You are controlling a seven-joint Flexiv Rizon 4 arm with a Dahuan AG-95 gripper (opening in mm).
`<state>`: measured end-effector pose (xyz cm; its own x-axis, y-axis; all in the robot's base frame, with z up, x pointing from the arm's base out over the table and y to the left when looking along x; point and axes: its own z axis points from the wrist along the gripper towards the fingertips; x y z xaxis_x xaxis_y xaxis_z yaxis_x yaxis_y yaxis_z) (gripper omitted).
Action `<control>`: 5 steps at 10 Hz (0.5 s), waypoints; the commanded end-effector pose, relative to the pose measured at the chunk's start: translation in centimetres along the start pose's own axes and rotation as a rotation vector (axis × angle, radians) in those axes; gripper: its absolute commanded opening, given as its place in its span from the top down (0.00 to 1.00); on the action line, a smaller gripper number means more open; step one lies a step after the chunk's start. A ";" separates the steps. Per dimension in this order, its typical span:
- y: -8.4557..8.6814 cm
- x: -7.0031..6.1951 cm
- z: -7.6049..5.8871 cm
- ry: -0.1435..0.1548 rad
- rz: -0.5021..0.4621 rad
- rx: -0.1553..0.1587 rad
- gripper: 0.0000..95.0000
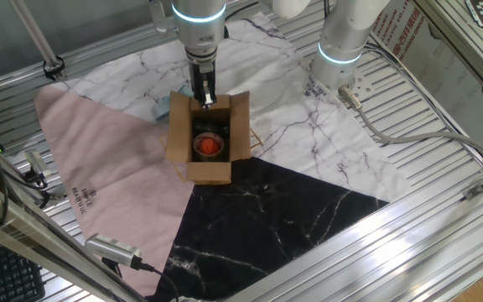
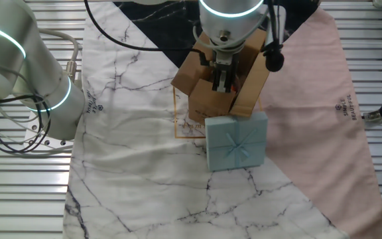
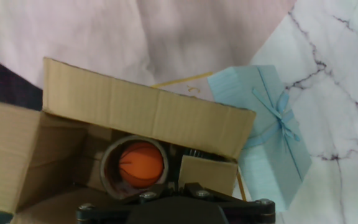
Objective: Cover the box
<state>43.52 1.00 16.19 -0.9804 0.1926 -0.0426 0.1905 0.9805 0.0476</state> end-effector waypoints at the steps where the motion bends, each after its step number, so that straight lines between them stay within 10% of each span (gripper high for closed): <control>1: 0.0 0.0 0.0 -0.003 0.002 0.000 1.00; 5: -0.2 0.4 0.5 -0.003 0.002 -0.002 1.00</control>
<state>43.12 0.92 15.63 -0.9801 0.1931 -0.0454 0.1908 0.9803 0.0513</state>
